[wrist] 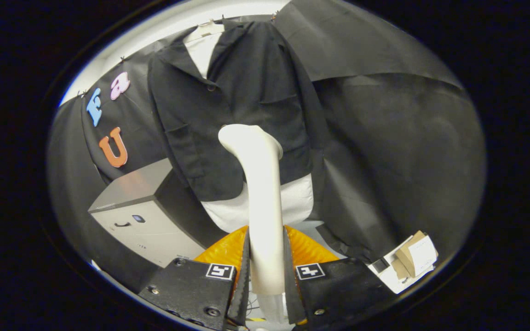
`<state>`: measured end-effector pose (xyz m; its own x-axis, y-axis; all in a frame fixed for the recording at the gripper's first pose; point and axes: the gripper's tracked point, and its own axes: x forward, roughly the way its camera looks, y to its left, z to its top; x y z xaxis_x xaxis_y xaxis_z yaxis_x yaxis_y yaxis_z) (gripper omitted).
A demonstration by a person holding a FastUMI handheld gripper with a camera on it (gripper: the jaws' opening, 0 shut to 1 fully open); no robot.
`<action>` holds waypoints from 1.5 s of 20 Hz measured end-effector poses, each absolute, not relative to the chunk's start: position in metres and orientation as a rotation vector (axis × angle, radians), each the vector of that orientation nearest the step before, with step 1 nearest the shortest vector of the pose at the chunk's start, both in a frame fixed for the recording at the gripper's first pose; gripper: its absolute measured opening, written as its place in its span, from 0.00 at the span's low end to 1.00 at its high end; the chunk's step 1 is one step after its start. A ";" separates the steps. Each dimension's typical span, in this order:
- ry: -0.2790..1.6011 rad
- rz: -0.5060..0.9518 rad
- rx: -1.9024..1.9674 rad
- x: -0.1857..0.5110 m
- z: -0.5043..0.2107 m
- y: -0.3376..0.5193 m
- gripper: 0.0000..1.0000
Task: Iron the clothes twice with a garment steamer, once on the left side and once on the right side.
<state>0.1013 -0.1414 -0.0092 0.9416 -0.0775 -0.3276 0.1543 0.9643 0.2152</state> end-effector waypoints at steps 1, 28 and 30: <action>0.310 -0.124 0.235 0.085 -0.008 -0.128 0.36; 0.330 0.040 0.033 -0.103 -0.047 0.080 0.36; 0.330 0.042 0.033 -0.104 -0.048 0.081 0.36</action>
